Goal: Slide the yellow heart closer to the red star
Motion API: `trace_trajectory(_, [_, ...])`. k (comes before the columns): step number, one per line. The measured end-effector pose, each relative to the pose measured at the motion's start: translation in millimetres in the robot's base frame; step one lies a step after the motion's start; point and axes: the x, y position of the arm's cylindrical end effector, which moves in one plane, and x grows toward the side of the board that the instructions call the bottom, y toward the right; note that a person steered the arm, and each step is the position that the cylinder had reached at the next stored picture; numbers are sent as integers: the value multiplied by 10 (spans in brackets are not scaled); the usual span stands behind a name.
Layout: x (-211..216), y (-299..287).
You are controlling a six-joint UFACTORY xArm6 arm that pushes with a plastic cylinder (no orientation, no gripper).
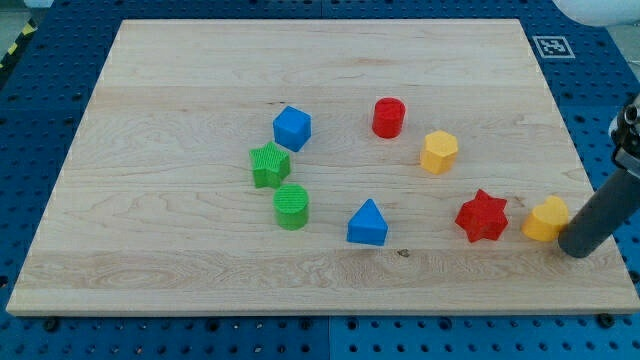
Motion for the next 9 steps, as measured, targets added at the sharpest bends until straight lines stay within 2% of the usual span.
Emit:
trace_trajectory(1, [-209, -32])
trace_trajectory(7, [-220, -274])
trace_trajectory(9, [-156, -554])
